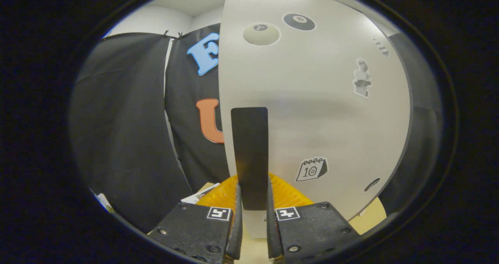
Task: Open the shoe cabinet door, grab the shoes and put them into the shoe cabinet, then close the shoe cabinet door.
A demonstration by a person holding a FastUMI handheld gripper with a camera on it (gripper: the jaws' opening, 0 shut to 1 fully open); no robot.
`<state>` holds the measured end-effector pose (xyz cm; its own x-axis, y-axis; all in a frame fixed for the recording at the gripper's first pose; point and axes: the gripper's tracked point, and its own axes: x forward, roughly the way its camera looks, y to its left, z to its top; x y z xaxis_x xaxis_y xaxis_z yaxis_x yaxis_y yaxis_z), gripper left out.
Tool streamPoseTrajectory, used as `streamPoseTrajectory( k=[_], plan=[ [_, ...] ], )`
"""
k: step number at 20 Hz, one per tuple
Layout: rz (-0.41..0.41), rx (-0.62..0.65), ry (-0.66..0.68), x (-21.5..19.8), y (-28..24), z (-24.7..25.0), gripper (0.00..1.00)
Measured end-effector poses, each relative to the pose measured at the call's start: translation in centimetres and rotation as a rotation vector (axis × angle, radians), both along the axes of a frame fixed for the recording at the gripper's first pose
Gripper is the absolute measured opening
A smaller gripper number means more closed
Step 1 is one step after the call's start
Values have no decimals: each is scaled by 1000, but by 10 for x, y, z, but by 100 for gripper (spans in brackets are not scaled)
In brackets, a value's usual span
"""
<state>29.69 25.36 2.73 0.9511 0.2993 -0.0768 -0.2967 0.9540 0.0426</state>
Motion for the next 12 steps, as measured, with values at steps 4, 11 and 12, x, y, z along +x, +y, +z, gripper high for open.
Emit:
streamPoseTrajectory(
  k=[4,11,12],
  plan=[
    [17,0,-10,-24,-10,-2,28],
    [-9,31,-9,-65,-40,-8,27],
    [-14,36,-7,-70,-45,-9,27]
  ],
)
